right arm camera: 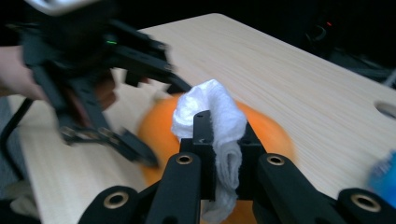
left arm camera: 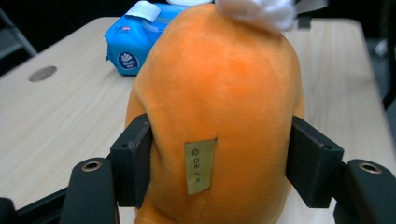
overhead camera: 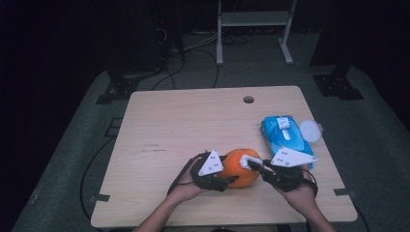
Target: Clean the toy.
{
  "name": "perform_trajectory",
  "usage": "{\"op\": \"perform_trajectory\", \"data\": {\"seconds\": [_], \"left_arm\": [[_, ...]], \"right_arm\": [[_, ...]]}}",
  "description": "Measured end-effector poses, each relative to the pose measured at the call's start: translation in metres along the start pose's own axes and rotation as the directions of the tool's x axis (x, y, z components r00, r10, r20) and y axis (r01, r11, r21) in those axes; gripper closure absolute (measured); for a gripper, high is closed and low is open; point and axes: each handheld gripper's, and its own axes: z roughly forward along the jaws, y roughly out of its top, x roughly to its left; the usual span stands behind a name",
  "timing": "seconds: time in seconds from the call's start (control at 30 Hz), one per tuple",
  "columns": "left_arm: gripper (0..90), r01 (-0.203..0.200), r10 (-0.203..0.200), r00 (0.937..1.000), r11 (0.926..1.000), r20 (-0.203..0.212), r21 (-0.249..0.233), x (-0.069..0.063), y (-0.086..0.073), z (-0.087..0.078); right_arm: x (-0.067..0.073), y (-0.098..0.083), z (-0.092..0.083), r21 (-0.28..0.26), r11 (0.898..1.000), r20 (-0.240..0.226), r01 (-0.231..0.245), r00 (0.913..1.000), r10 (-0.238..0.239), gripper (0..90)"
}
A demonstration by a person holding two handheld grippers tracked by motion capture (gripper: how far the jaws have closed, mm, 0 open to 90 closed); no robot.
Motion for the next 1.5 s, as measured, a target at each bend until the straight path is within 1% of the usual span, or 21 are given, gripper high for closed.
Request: {"op": "perform_trajectory", "data": {"seconds": [0.07, 0.13, 0.17, 0.23, 0.33, 0.37, 0.43, 0.47, 0.57, 0.67, 0.77, 0.87, 0.9, 1.03, 1.1, 1.17, 1.23, 1.3, 1.4, 1.43, 1.5], "left_arm": [[34.1, 0.000, 0.000, 1.0000, 0.9999, 0.006, -0.013, -0.003, 0.002, -0.001], [34.5, 0.003, -0.003, 1.0000, 0.9999, 0.002, -0.016, -0.002, 0.003, -0.005], [34.9, 0.014, -0.014, 0.9999, 0.9993, 0.002, -0.034, -0.001, 0.004, -0.009], [35.2, 0.038, -0.037, 0.9992, 0.9976, 0.013, -0.058, 0.000, 0.006, -0.014], [35.1, 0.025, -0.025, 0.9996, 0.9996, 0.015, -0.009, 0.001, 0.005, -0.010], [34.8, 0.031, -0.031, 0.9994, 0.9994, 0.018, 0.013, 0.001, 0.001, -0.006], [34.3, 0.060, -0.060, 0.9979, 0.9982, 0.026, 0.005, 0.003, -0.002, -0.004], [34.0, 0.060, -0.060, 0.9979, 0.9982, 0.025, 0.005, 0.003, -0.002, -0.004], [30.7, 0.056, -0.057, 0.9980, 0.9984, 0.028, 0.009, 0.004, -0.002, -0.004], [21.1, 0.090, -0.089, 0.9931, 0.9959, 0.076, -0.007, 0.010, -0.006, -0.003], [15.2, 0.124, -0.121, 0.9876, 0.9921, 0.100, -0.020, 0.017, -0.010, -0.005], [13.3, 0.181, -0.177, 0.9764, 0.9833, 0.124, -0.020, 0.021, -0.016, -0.001], [13.5, 0.185, -0.182, 0.9753, 0.9826, 0.126, -0.015, 0.021, -0.017, 0.000], [14.0, 0.170, -0.165, 0.9772, 0.9852, 0.133, -0.025, 0.023, -0.018, -0.002], [13.1, 0.173, -0.167, 0.9751, 0.9844, 0.146, -0.031, 0.025, -0.021, -0.002], [12.2, 0.194, -0.187, 0.9686, 0.9808, 0.164, -0.024, 0.026, -0.025, 0.000], [10.8, 0.191, -0.184, 0.9697, 0.9812, 0.160, -0.027, 0.026, -0.027, 0.002], [11.8, 0.196, -0.189, 0.9698, 0.9803, 0.154, -0.027, 0.025, -0.028, 0.003], [27.6, 0.186, -0.183, 0.9732, 0.9825, 0.140, -0.010, 0.023, -0.025, 0.000], [30.7, 0.168, -0.165, 0.9779, 0.9856, 0.129, -0.015, 0.022, -0.022, -0.002], [34.0, 0.174, -0.170, 0.9772, 0.9844, 0.128, -0.025, 0.021, -0.018, -0.005]], "right_arm": [[0.013, 0.004, 0.005, 0.009, 0.999, -0.018, 0.045, 0.9988, -0.045, 82.5], [0.020, 0.005, 0.007, 0.021, 0.995, 0.012, 0.093, 0.9956, -0.093, 82.5], [0.017, 0.005, 0.007, 0.018, 0.996, 0.012, 0.083, 0.9964, -0.084, 82.5], [0.004, 0.002, 0.005, 0.012, 0.999, 0.030, 0.034, 0.9990, -0.034, 82.6], [-0.008, -0.006, 0.009, 0.033, 0.999, 0.027, -0.035, 0.9990, 0.034, 82.6], [-0.007, -0.007, 0.012, 0.045, 0.999, 0.030, -0.031, 0.9991, 0.030, 82.6], [0.001, -0.007, 0.017, 0.056, 0.998, 0.015, -0.014, 0.9998, 0.013, 82.6], [0.008, -0.006, 0.018, 0.050, 0.999, 0.009, 0.009, 0.9999, -0.009, 82.5], [0.014, -0.003, 0.019, 0.048, 0.999, -0.009, 0.024, 0.9997, -0.024, 82.5], [0.006, -0.008, 0.021, 0.066, 0.998, -0.005, 0.011, 0.9999, -0.011, 82.5], [-0.005, -0.015, 0.019, 0.075, 0.997, -0.014, -0.034, 0.9993, 0.035, 82.5], [-0.008, -0.016, 0.019, 0.078, 0.996, -0.010, -0.046, 0.9989, 0.047, 82.5], [-0.008, -0.017, 0.020, 0.080, 0.996, -0.007, -0.043, 0.9990, 0.044, 82.5], [-0.012, -0.019, 0.022, 0.094, 0.995, 0.005, -0.046, 0.9989, 0.046, 82.5], [-0.015, -0.020, 0.021, 0.100, 0.994, 0.018, -0.049, 0.9987, 0.048, 82.5], [-0.018, -0.022, 0.020, 0.104, 0.993, 0.024, -0.062, 0.9979, 0.059, 82.5], [-0.018, -0.023, 0.020, 0.104, 0.992, 0.023, -0.067, 0.9976, 0.065, 82.5], [-0.017, -0.023, 0.020, 0.105, 0.992, 0.026, -0.063, 0.9978, 0.060, 82.5], [-0.018, -0.023, 0.021, 0.105, 0.992, 0.027, -0.067, 0.9976, 0.064, 82.6], [-0.018, -0.023, 0.020, 0.104, 0.992, 0.025, -0.068, 0.9975, 0.066, 82.5], [-0.020, -0.023, 0.019, 0.096, 0.993, 0.028, -0.074, 0.9970, 0.071, 82.5]]}}
